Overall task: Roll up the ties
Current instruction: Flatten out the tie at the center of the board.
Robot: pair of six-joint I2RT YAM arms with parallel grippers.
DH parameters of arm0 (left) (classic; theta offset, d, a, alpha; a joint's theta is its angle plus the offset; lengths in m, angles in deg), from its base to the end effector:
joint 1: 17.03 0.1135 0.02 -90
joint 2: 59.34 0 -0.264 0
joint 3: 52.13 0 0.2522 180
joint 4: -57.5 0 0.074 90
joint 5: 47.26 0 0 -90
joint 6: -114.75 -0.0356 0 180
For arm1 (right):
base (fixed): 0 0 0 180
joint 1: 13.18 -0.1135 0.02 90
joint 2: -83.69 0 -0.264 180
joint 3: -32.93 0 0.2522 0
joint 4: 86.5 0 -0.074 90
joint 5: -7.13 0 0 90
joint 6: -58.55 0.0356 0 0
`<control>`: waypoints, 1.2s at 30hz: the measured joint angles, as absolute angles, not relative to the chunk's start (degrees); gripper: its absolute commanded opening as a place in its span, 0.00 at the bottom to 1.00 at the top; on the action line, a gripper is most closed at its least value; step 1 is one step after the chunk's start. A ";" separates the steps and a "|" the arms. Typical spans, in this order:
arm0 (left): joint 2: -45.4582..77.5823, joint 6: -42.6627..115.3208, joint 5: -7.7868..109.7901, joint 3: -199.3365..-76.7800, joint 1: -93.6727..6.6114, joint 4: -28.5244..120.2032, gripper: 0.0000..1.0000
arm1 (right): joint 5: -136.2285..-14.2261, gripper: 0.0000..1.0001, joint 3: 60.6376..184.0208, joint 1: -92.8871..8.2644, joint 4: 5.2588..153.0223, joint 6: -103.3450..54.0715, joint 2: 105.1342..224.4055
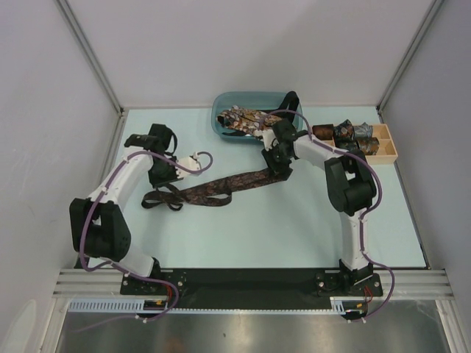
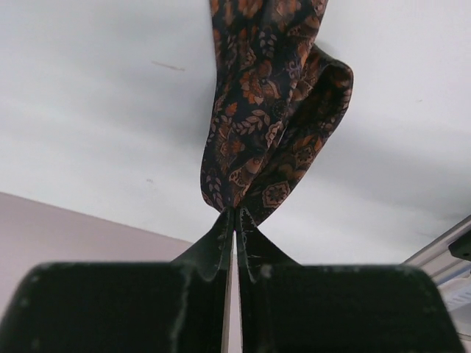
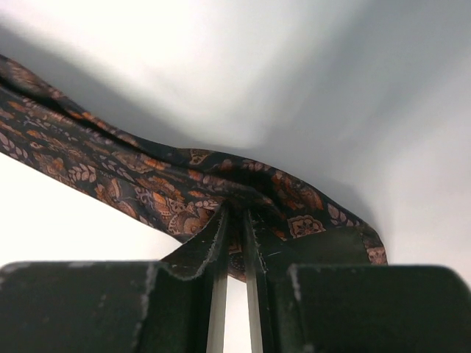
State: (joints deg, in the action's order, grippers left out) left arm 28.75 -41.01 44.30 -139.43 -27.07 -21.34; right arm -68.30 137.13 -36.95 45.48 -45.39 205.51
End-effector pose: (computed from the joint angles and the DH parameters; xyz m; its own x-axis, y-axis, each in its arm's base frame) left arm 0.2786 -0.0503 0.2661 -0.2344 0.9672 -0.0983 0.9567 0.2474 0.1531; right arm 0.4030 0.1873 0.1627 -0.6923 -0.5597 -0.4555 -0.6716 0.7306 0.1231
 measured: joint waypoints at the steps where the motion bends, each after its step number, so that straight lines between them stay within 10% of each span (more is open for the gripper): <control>1: 28.73 -41.29 44.11 -139.75 -26.83 -21.39 0.06 | -68.39 0.17 136.84 -36.82 45.26 -45.52 205.27; 16: 23.31 -45.42 34.23 -140.10 -22.29 -9.65 0.08 | -69.09 0.17 134.53 -34.27 39.22 -48.10 203.06; 21: 21.21 -46.49 31.06 -137.31 -20.74 -0.16 0.23 | -69.02 0.16 134.72 -33.48 37.48 -48.31 203.04; 27: 18.17 -47.06 30.64 -134.51 -19.73 3.70 0.75 | -69.42 0.15 135.40 -32.84 34.85 -49.23 203.26; 36: 24.23 -34.14 47.89 -138.95 -11.88 -8.27 0.74 | -70.16 0.15 136.12 -30.97 29.04 -51.07 203.48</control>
